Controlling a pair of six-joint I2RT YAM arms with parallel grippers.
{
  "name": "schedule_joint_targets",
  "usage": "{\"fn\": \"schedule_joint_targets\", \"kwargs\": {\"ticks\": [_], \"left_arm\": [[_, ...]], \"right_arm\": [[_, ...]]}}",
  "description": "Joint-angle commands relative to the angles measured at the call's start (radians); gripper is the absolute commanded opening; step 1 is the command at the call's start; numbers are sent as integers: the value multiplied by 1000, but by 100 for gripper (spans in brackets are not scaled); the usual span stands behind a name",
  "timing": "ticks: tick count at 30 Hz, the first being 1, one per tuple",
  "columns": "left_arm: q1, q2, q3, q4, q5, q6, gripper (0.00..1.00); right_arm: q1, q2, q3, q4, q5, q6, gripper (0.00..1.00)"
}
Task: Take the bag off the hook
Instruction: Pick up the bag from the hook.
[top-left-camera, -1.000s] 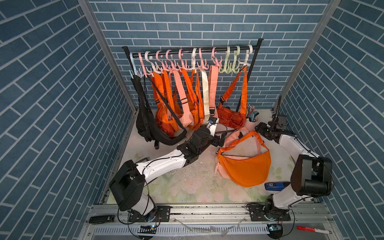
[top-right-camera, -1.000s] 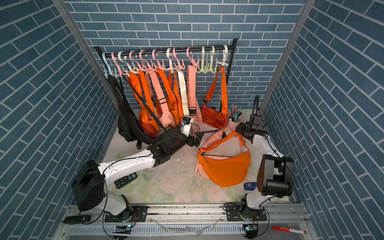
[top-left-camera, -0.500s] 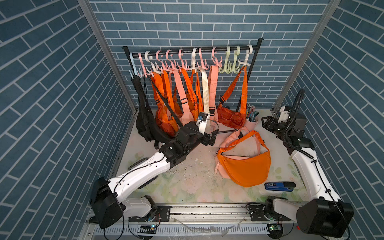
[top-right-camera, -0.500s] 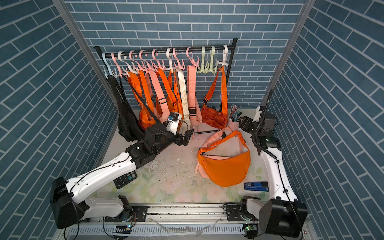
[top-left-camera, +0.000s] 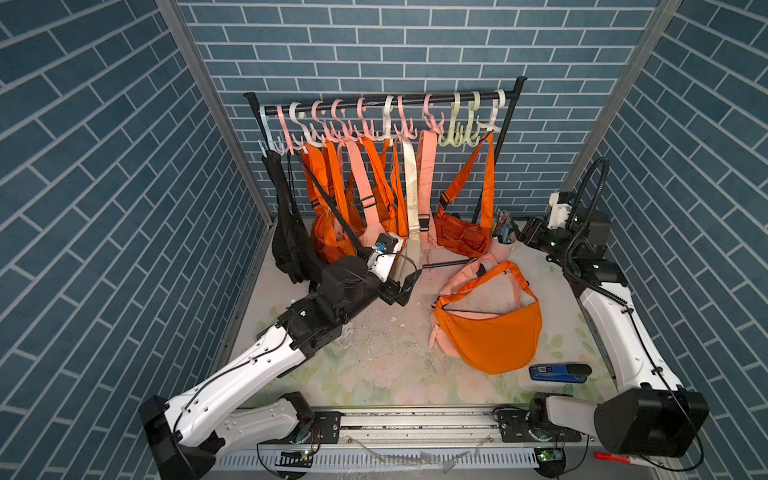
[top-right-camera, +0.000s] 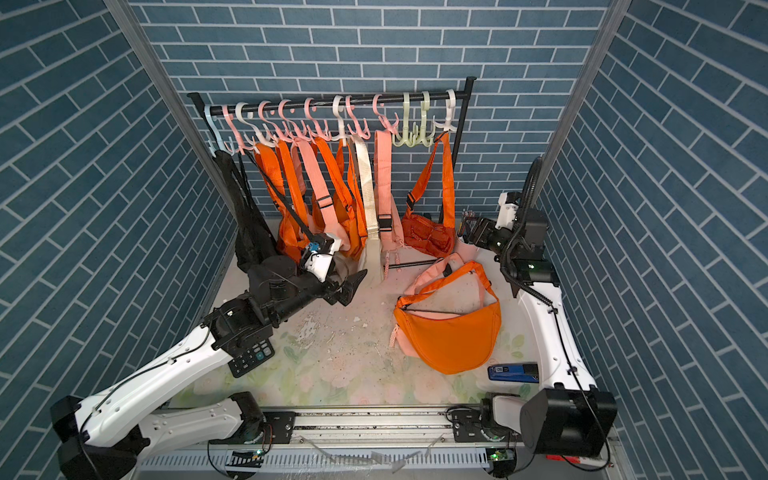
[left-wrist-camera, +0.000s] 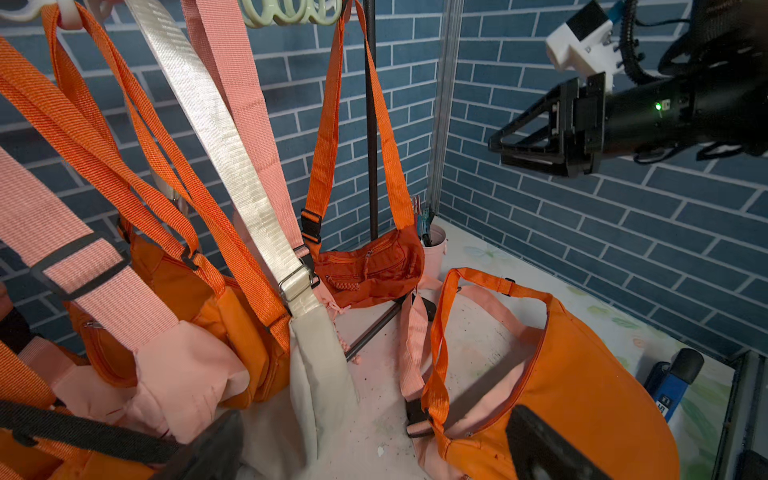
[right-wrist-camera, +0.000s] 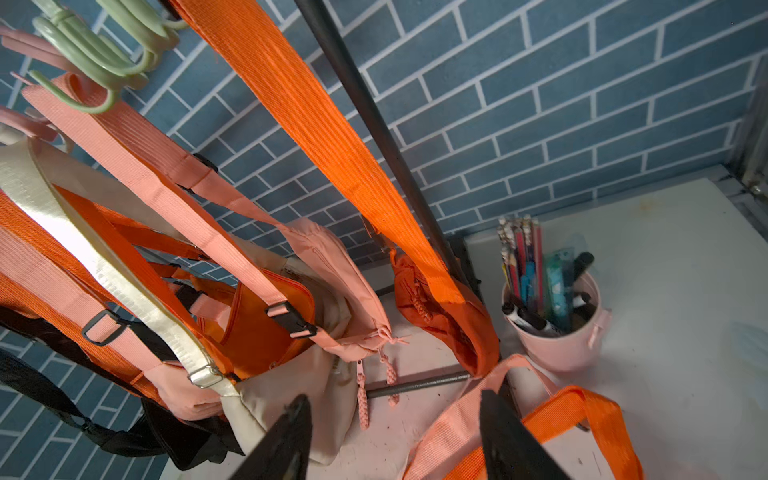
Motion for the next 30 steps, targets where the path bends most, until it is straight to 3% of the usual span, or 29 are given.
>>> {"fn": "schedule_joint_targets", "kwargs": {"ticks": [1,14,30], "left_arm": [[5,-26,-18,4,-17,29,99],[13,-15,-41,10,3,24,99],[21,-22,-65,35,3,49,99]], "right_arm": [[20,75,100,-7,-65,-56,69],[31,371,419,-77,-151,-126,72],[81,558,586,-101,-178,-233,69]]}}
